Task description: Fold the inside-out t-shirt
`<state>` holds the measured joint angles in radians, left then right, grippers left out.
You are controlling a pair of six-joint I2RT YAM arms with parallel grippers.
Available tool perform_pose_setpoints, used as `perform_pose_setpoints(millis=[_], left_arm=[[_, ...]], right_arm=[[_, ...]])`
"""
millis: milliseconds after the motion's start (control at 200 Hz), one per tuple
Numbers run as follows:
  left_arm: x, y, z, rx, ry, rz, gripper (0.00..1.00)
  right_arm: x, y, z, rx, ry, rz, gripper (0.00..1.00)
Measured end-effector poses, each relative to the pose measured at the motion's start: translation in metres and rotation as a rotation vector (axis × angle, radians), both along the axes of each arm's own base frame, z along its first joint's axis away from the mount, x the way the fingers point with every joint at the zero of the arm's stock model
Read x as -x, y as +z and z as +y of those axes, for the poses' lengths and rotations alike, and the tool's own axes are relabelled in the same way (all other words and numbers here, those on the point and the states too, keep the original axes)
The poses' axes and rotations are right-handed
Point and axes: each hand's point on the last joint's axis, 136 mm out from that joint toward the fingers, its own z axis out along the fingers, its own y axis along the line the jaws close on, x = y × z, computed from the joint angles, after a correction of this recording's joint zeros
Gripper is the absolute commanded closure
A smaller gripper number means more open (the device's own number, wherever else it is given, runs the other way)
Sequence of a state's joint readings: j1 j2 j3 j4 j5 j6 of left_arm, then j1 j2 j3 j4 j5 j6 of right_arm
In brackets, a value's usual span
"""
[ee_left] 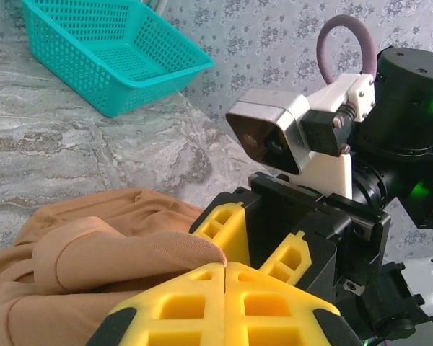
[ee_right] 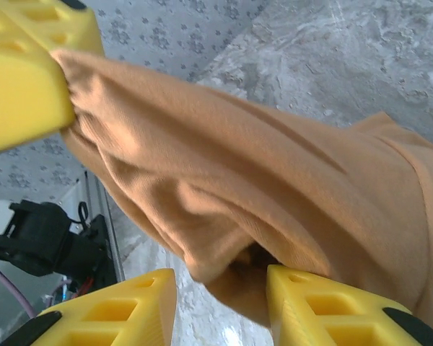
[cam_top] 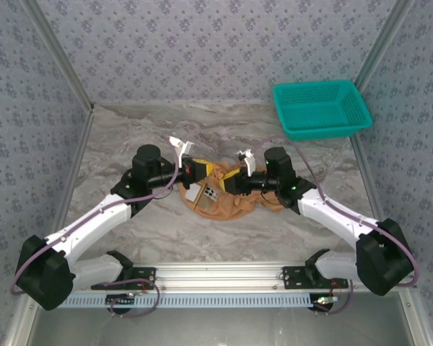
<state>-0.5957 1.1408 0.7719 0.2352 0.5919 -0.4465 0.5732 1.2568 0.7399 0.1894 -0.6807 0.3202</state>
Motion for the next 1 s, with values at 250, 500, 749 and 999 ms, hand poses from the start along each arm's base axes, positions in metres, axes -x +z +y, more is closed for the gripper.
perform_pose_setpoints(millis=[250,500,749,999], left_arm=[[0.000,0.000,0.000,-0.001,0.002,0.000,1.00],[-0.009,-0.008,0.006,-0.042,0.062,-0.004,1.00],[-0.039,-0.041,0.022,-0.184,0.235,0.021,1.00],[-0.055,-0.051,0.027,-0.246,0.291,0.027,0.58]], right_arm=[[-0.004,0.010,0.005,-0.058,-0.007,0.014,0.86],[-0.011,0.015,-0.012,-0.068,-0.045,0.040,1.00],[0.009,0.064,-0.032,-0.138,0.017,-0.008,1.00],[0.010,0.078,-0.028,-0.219,0.051,0.052,1.00]])
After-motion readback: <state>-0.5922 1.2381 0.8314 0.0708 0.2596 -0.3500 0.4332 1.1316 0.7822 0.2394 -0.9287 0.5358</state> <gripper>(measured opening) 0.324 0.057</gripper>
